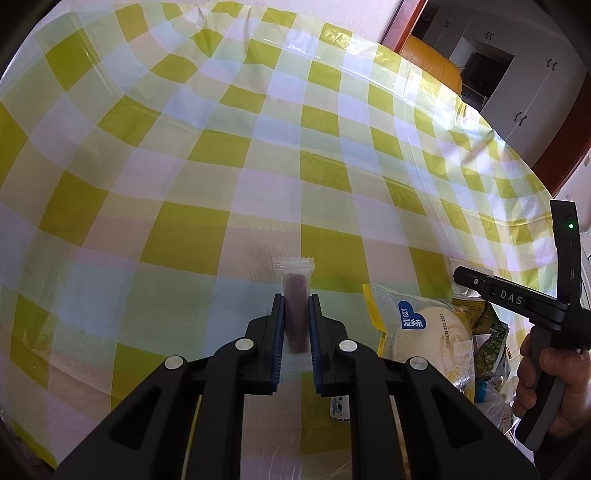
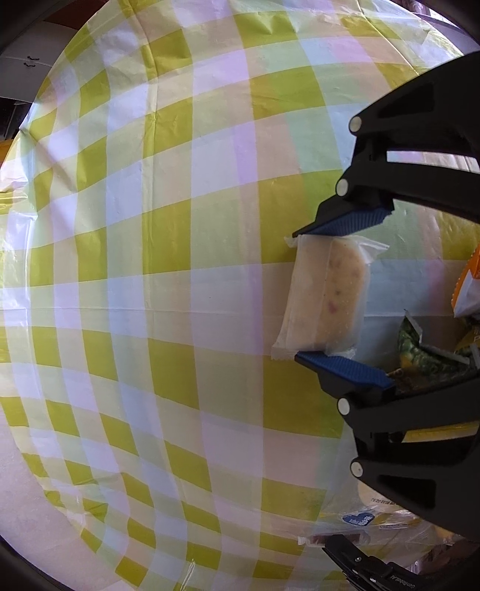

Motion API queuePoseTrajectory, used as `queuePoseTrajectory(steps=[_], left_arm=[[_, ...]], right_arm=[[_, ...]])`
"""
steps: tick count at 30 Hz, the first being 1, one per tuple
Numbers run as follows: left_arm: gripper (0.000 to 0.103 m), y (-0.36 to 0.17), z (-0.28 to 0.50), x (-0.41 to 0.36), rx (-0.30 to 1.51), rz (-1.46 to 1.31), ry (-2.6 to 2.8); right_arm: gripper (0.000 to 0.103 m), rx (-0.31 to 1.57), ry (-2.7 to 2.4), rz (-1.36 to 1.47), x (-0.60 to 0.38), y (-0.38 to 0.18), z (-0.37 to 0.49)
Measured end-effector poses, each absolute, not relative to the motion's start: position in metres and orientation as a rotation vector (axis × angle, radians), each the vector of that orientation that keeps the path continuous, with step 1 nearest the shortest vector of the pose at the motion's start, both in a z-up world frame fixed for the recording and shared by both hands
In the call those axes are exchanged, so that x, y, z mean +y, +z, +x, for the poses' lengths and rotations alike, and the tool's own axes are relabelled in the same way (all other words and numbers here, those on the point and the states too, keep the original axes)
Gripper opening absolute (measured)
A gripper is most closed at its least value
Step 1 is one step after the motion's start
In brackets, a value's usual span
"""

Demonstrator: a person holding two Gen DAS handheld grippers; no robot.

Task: Organize snacks
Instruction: 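Grasp the flat clear cracker pack with the right gripper, then carry both packs over the white box and open both grippers to release them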

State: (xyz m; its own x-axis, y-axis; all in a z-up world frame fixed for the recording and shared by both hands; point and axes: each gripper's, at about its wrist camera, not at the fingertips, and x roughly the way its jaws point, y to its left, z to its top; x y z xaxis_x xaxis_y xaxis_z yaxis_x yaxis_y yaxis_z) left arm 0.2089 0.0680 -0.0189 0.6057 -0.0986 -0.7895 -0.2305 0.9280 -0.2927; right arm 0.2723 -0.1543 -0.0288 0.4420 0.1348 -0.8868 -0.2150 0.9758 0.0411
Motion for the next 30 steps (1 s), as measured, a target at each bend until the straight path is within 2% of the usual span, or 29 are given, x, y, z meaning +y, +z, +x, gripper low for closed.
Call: queuePoseTrajectory(steps=[14, 30], left_arm=[[0.013, 0.007, 0.202, 0.058, 0.857, -0.365, 0.079], [0.013, 0.048, 0.195, -0.008, 0.806, -0.296, -0.017]], right_arm=[[0.058, 0.96, 0.123, -0.082, -0.183, 0.006, 0.251], [0.058, 0.926, 0.056, -0.038, -0.239, 0.025, 0.203]])
